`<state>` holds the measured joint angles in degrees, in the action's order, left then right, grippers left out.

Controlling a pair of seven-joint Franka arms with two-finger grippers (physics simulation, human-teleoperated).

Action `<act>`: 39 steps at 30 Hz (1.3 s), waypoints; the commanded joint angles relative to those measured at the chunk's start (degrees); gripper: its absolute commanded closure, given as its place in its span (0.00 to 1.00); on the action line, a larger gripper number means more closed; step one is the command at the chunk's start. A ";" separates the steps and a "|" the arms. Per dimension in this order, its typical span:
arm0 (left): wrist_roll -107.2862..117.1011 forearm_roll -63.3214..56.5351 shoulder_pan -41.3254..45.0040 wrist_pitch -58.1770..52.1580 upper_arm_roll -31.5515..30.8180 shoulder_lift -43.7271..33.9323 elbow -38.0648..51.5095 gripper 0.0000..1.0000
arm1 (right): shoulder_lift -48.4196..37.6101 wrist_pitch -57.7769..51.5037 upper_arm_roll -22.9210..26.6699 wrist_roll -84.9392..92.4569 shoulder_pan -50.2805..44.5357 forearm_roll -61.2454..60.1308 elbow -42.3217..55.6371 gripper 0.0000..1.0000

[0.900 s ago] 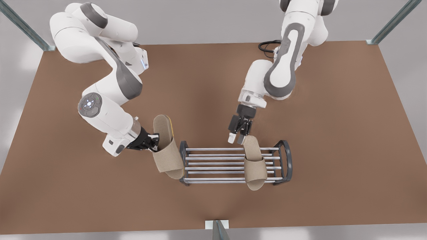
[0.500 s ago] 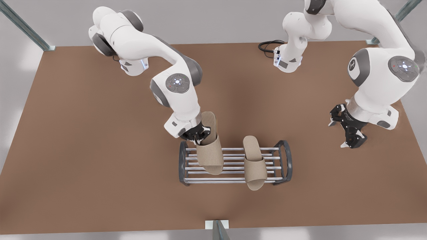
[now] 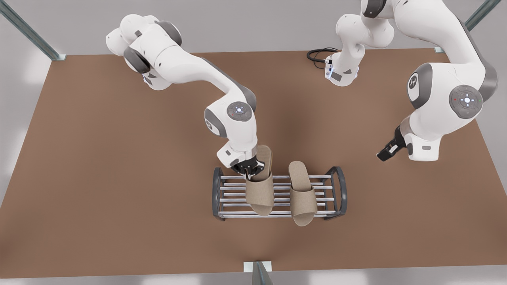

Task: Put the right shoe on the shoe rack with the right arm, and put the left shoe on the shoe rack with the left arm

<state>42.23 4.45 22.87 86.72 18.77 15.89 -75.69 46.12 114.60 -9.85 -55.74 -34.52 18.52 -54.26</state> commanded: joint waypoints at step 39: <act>-43.47 -0.75 -1.24 -1.29 -1.63 -0.86 -0.08 0.00 | -33.55 -23.19 0.18 66.73 39.09 -13.42 -31.26 0.00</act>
<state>3.84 3.73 21.93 85.55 17.52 15.20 -75.78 12.45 93.19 -9.64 -36.55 4.45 4.24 -85.49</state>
